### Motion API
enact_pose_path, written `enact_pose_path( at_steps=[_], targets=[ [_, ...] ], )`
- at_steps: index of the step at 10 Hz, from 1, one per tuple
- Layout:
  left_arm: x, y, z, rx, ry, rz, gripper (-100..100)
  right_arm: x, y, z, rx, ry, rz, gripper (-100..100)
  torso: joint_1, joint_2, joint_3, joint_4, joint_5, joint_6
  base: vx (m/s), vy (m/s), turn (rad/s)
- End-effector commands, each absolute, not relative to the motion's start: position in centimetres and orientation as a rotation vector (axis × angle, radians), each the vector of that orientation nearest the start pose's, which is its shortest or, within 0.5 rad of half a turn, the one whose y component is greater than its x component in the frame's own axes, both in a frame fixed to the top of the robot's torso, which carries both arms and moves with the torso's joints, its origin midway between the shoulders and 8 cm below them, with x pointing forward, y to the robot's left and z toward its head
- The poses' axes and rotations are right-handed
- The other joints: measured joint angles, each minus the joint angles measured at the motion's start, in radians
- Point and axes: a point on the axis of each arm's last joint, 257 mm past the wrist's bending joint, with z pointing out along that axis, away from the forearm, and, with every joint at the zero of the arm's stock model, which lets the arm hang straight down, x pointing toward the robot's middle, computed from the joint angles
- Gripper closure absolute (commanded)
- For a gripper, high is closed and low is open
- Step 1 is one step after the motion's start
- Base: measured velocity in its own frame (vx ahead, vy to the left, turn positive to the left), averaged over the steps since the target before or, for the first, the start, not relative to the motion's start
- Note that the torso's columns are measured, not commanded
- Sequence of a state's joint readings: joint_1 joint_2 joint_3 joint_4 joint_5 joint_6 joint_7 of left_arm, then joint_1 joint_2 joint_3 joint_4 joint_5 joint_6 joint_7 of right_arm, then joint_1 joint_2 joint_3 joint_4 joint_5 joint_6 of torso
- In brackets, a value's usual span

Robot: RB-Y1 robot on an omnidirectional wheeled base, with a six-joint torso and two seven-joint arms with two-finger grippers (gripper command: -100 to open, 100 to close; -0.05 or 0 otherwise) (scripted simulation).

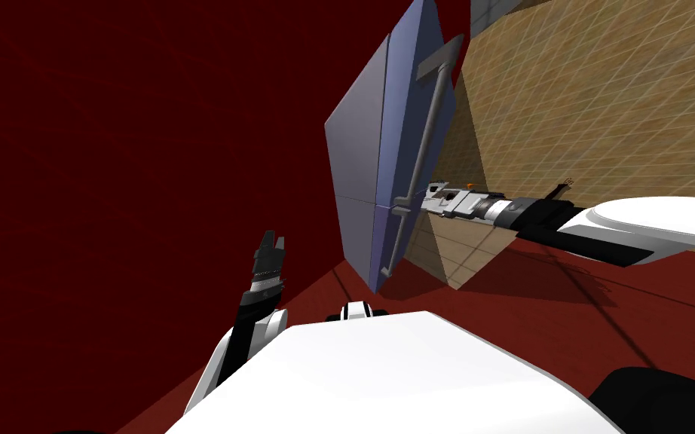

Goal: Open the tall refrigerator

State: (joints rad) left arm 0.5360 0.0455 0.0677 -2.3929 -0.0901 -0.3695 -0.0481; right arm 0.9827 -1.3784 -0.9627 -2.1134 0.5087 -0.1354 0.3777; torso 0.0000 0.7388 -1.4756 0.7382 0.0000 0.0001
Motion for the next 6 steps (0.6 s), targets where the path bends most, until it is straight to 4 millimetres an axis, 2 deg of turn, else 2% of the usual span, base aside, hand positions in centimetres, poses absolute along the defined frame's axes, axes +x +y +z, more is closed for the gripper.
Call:
enact_pose_path(
  at_steps=[1,4,5,6],
  targets=[
    [33.9,29.0,3.9,-0.582,0.738,-1.103,0,42.2,-45.4,9.5,-0.861,1.385,-0.600,-100,0.002,0.000,0.000,0.000,0.001,0.000,0.069,0.318,-0.049],
    [33.9,29.0,3.9,-0.581,0.738,-1.103,0,42.3,-47.4,9.5,-0.831,1.406,-0.639,-100,-0.002,-0.003,-0.002,-0.001,-0.001,0.000,0.106,0.265,-0.046],
    [33.9,29.0,3.9,-0.581,0.738,-1.103,0,42.3,-46.8,9.5,-0.839,1.402,-0.631,-100,-0.005,-0.004,-0.003,-0.001,-0.001,0.000,0.058,0.093,-0.053],
    [33.9,29.0,3.9,-0.581,0.738,-1.102,0,42.8,-46.9,10.3,-0.842,1.399,-0.637,-100,-0.007,-0.001,-0.001,-0.001,-0.002,-0.004,0.114,0.052,-0.104]
  ],
)
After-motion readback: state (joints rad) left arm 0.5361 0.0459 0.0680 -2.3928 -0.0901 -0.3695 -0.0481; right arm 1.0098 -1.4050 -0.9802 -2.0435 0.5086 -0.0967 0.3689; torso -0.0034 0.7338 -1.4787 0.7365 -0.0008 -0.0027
